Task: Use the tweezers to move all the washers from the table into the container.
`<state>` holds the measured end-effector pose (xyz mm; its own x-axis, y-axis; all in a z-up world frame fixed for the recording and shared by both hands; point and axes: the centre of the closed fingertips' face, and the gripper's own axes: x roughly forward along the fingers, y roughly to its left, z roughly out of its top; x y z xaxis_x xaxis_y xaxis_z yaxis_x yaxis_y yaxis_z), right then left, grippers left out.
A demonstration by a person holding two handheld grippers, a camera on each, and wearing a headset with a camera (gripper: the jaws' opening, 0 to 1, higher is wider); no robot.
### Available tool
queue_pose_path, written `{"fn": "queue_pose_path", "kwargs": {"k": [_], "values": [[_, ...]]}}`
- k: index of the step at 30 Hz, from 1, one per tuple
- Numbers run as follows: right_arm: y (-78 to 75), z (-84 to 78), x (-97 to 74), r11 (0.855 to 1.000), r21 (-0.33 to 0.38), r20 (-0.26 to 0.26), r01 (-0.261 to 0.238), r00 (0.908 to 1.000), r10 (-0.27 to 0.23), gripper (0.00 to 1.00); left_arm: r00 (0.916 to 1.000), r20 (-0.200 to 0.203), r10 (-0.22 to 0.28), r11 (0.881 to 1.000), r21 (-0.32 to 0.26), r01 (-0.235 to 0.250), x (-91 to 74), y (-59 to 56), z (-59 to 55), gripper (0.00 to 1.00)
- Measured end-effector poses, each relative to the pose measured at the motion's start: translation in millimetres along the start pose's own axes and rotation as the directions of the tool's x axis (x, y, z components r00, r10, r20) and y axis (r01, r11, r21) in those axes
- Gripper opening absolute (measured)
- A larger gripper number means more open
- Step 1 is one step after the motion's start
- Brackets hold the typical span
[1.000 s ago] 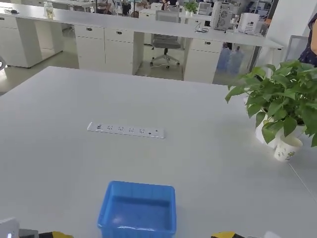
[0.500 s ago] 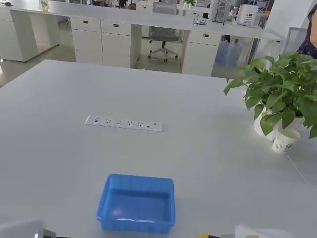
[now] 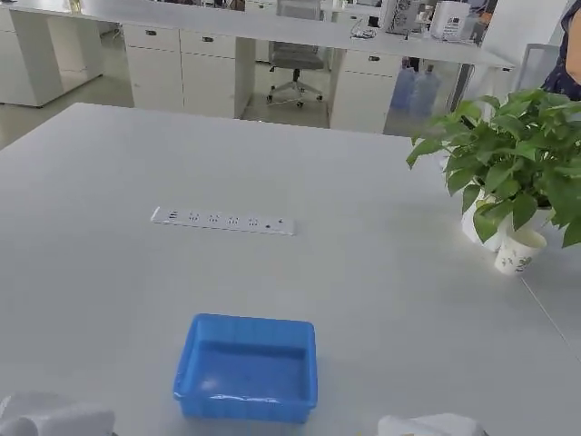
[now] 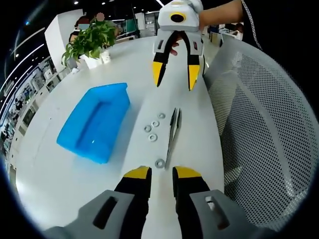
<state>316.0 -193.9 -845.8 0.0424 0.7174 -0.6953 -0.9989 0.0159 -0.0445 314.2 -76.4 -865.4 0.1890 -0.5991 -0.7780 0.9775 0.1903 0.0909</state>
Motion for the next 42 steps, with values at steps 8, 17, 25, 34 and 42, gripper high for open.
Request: {"fn": "queue_pose_path", "kwargs": {"k": [8, 17, 25, 34, 42], "values": [[8.8, 0.5, 19.8, 0.998, -0.042, -0.026, -0.042, 0.9989, 0.041, 0.3, 0.9992, -0.018, -0.037, 0.999, 0.03, 0.037, 7.8, -3.5, -1.4, 0.14], [12.6, -2.0, 39.0, 0.994, -0.073, -0.056, -0.082, 0.9954, 0.078, 0.23, 0.9972, -0.035, -0.066, 0.996, 0.062, 0.068, 15.3, -6.6, -3.3, 0.11], [11.5, -4.3, 51.4, 0.992, -0.075, -0.081, -0.101, 0.9922, 0.095, 0.2, 0.9959, -0.04, -0.082, 0.994, 0.074, 0.084, 19.6, -6.1, -2.3, 0.07], [9.2, -1.3, 58.3, 0.994, -0.063, -0.075, -0.094, 0.9932, 0.09, 0.16, 0.9941, -0.051, -0.096, 0.991, 0.092, 0.101, 20.9, -7.4, -3.6, 0.06], [9.7, -2.1, 57.8, 0.993, -0.073, -0.086, -0.094, 0.9925, 0.088, 0.13, 0.9928, -0.057, -0.106, 0.988, 0.111, 0.111, 22.6, -9.0, -3.9, 0.08]]}}
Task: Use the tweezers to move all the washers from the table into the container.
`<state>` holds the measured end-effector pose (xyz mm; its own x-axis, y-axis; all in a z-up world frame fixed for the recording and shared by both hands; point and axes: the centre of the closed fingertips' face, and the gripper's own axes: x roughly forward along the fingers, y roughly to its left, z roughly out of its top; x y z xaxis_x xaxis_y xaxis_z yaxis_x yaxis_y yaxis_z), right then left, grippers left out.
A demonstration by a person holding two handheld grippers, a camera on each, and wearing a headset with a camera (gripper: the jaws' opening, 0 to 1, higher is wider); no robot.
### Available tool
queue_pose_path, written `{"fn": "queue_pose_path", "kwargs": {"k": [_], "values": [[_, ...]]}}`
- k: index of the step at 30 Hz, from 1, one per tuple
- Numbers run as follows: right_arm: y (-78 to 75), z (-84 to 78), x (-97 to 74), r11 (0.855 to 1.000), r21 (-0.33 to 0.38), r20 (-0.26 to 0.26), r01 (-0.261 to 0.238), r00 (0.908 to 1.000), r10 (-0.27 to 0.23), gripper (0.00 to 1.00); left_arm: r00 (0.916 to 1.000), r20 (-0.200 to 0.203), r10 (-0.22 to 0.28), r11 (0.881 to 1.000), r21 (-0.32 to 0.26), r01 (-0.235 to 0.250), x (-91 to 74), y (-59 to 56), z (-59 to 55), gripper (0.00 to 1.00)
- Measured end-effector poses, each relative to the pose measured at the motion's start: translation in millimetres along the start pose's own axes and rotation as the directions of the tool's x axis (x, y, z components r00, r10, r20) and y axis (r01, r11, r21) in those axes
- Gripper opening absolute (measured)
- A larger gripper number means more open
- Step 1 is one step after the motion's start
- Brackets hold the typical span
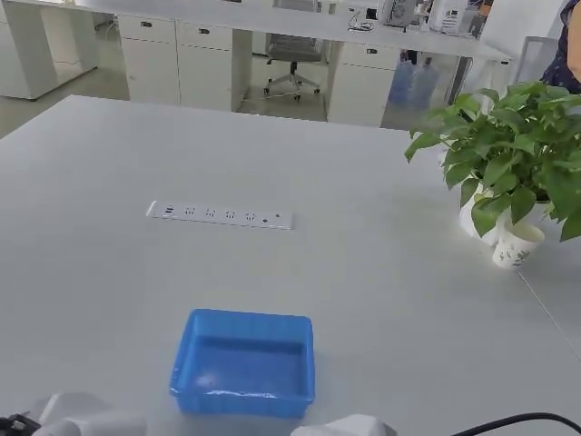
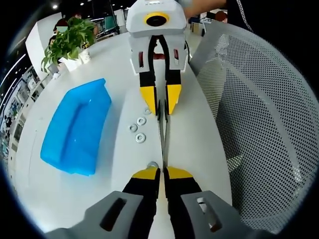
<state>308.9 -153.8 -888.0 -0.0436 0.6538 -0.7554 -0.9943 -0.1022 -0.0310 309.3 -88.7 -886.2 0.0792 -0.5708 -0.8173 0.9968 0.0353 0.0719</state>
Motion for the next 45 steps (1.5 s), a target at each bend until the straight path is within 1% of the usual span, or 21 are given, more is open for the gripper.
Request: {"fn": "queue_pose_path", "kwargs": {"k": [4, 12, 17, 20, 25, 29, 36, 39, 41, 45], "values": [[0.3, -0.1, 0.0, 1.0, 0.0, -0.001, 0.001, 1.0, -0.001, 0.12, 0.9999, 0.003, -0.015, 1.0, 0.012, 0.015, 1.8, -2.7, 2.4, 0.06], [2.1, 0.4, 0.3, 1.0, -0.02, -0.018, -0.01, 0.9998, 0.009, 0.12, 0.9999, -0.002, -0.013, 1.0, 0.024, 0.013, 1.7, -2.1, 2.4, 0.05], [2.5, 1.3, 1.1, 0.999, -0.031, -0.024, -0.011, 0.9997, 0.011, 0.12, 0.9998, 0.006, -0.02, 1.0, 0.005, 0.02, -1.5, -2.2, 5.4, 0.04], [1.4, 3.0, 1.7, 0.999, -0.042, -0.019, -0.001, 0.9998, 0.0, 0.16, 0.9997, 0.007, -0.025, 1.0, -0.007, 0.025, -2.6, -3.7, 6.5, 0.04], [2.1, 5.1, 3.8, 0.999, -0.042, -0.017, -0.007, 0.9998, 0.007, 0.16, 0.9995, 0.006, -0.031, 0.999, -0.021, 0.031, -3.4, -4.9, 7.3, 0.04], [3.1, 5.7, 4.6, 0.999, -0.039, -0.016, -0.013, 0.9998, 0.012, 0.16, 0.9993, 0.017, -0.035, 0.999, -0.029, 0.035, -6.7, -5.2, 11.5, 0.04], [5.0, 5.5, 5.2, 0.999, -0.027, -0.017, -0.023, 0.9996, 0.022, 0.12, 0.999, 0.03, -0.033, 0.999, -0.038, 0.034, -10.1, -2.6, 16.4, 0.04], [3.8, 5.0, 5.3, 1.0, -0.011, -0.02, -0.013, 0.9997, 0.013, 0.11, 0.9988, 0.033, -0.037, 0.999, -0.038, 0.038, -10.5, -4.2, 17.1, 0.04], [3.4, 4.9, 5.4, 1.0, -0.013, -0.022, -0.01, 0.9997, 0.01, 0.1, 0.9988, 0.034, -0.036, 0.999, -0.037, 0.037, -10.5, -4.6, 17.0, 0.04], [3.4, 4.6, 5.2, 1.0, -0.005, -0.026, -0.005, 0.9996, 0.005, 0.09, 0.999, 0.033, -0.03, 0.999, -0.021, 0.031, -10.2, -4.0, 17.1, 0.05]]}}
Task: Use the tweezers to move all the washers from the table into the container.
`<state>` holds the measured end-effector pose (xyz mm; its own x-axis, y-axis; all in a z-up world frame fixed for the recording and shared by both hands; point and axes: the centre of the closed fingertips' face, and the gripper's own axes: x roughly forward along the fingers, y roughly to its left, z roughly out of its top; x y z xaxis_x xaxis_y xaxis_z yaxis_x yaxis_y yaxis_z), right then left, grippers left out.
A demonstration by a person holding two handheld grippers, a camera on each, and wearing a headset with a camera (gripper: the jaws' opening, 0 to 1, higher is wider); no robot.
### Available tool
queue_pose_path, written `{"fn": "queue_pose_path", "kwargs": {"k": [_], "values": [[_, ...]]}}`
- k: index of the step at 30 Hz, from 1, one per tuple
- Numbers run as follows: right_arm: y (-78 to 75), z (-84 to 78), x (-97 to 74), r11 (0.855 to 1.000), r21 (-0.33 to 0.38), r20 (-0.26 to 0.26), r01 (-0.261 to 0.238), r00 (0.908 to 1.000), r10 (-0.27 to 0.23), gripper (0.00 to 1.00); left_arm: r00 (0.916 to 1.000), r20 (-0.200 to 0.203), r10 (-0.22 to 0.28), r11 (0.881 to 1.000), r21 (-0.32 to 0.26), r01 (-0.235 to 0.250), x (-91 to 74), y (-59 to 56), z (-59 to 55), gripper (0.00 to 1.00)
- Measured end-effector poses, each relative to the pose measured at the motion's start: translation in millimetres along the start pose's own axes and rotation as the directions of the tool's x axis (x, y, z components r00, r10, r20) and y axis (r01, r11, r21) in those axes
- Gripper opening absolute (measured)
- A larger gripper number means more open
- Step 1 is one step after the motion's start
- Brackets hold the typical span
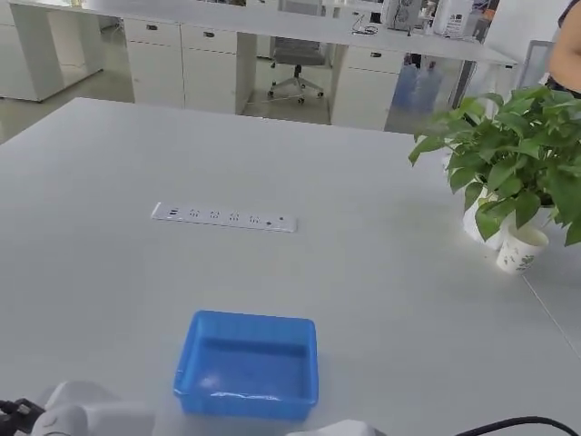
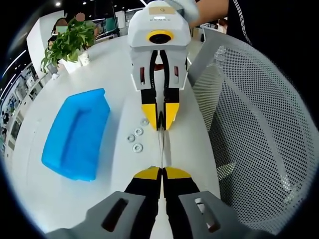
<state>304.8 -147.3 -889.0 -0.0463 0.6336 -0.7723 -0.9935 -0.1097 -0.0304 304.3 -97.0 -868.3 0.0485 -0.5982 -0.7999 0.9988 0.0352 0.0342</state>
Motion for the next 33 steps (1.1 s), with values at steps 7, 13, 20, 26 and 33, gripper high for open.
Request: {"fn": "queue_pose_path", "kwargs": {"k": [7, 13, 20, 26, 33], "values": [[-0.1, 0.1, -3.1, 1.0, 0.011, 0.009, 0.003, 1.0, -0.003, 0.08, 1.0, -0.009, 0.003, 1.0, 0.022, -0.003, 1.9, -0.1, -2.0, 0.11], [-0.7, 2.1, -4.1, 1.0, 0.006, 0.015, 0.005, 0.9999, -0.005, 0.08, 0.9998, -0.017, -0.002, 0.999, 0.043, 0.003, 6.5, -2.3, -3.5, 0.13], [-1.4, 5.7, -4.7, 1.0, 0.001, 0.021, 0.007, 0.9997, -0.007, 0.08, 0.9998, -0.017, 0.012, 0.998, 0.059, -0.011, 12.0, 0.0, -2.2, 0.13], [-2.0, 7.1, -6.2, 1.0, -0.001, 0.026, 0.011, 0.9996, -0.011, 0.08, 0.9999, -0.009, 0.014, 0.998, 0.067, -0.013, 16.1, 1.6, 1.2, 0.12], [-2.3, 8.5, -7.2, 1.0, -0.004, 0.029, 0.013, 0.9995, -0.013, 0.08, 1.0, 0.005, 0.005, 0.998, 0.066, -0.005, 21.3, 0.3, 7.1, 0.12]]}}
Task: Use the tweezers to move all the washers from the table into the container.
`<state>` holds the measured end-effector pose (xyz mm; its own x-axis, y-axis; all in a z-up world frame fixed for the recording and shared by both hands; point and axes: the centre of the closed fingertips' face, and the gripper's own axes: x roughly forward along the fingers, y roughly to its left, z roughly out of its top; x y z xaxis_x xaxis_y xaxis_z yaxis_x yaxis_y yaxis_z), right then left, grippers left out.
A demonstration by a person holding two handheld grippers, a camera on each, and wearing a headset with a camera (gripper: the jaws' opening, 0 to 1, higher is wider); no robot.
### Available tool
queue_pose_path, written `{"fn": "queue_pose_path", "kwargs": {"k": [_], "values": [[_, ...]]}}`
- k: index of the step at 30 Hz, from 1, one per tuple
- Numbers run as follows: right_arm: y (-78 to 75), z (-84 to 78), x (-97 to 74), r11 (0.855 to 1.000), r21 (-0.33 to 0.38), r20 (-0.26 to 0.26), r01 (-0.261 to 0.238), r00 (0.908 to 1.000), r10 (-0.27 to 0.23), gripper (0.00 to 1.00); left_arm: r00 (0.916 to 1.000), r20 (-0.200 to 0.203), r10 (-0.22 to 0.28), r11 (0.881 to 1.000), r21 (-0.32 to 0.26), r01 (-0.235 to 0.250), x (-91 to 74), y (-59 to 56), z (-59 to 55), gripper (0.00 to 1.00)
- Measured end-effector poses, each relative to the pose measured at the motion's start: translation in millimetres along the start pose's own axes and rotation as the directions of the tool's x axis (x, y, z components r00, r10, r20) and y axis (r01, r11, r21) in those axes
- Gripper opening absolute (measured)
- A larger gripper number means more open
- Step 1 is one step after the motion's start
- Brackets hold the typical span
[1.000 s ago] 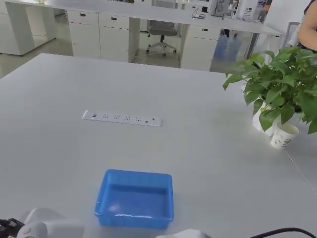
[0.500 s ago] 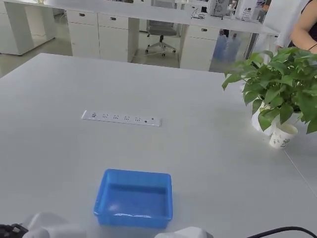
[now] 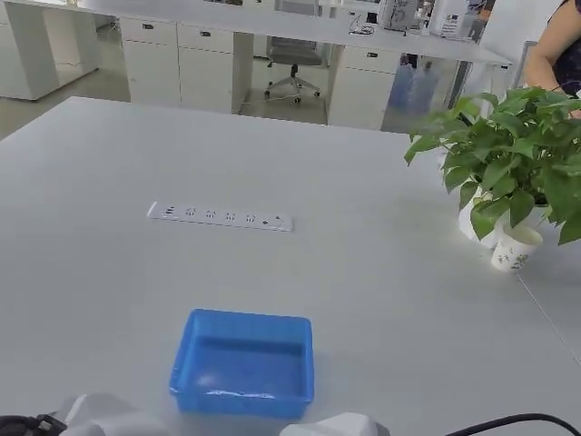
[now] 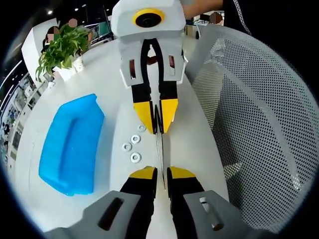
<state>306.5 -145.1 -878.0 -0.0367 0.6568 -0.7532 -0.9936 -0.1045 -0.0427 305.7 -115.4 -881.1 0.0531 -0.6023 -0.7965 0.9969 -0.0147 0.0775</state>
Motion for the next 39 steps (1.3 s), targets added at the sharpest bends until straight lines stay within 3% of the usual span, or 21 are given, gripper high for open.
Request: {"fn": "queue_pose_path", "kwargs": {"k": [12, 16, 27, 36, 39], "values": [[-0.5, 2.9, -2.3, 1.0, -0.008, 0.007, 0.004, 1.0, -0.004, 0.08, 1.0, 0.002, 0.002, 1.0, 0.008, -0.002, 4.8, 1.2, -0.5, 0.07], [-0.5, 1.8, -3.6, 1.0, -0.006, 0.006, 0.006, 1.0, -0.006, 0.08, 0.9999, 0.014, 0.004, 1.0, -0.017, -0.004, 2.5, 2.7, 2.0, 0.06], [-1.4, 3.9, -5.7, 1.0, -0.014, 0.01, 0.015, 0.9998, -0.015, 0.08, 0.999, 0.038, 0.022, 0.999, -0.036, -0.02, -15.4, 4.0, 14.0, 0.05], [-3.7, 7.2, -6.0, 0.999, -0.014, 0.028, 0.034, 0.999, -0.034, 0.08, 0.9972, 0.06, 0.044, 0.999, -0.024, -0.043, -31.7, 6.8, 30.2, 0.05], [-4.2, 8.7, -6.9, 0.999, -0.011, 0.044, 0.037, 0.9984, -0.037, 0.08, 0.9952, 0.085, 0.047, 0.999, -0.02, -0.046, -37.5, 7.4, 39.3, 0.05]]}}
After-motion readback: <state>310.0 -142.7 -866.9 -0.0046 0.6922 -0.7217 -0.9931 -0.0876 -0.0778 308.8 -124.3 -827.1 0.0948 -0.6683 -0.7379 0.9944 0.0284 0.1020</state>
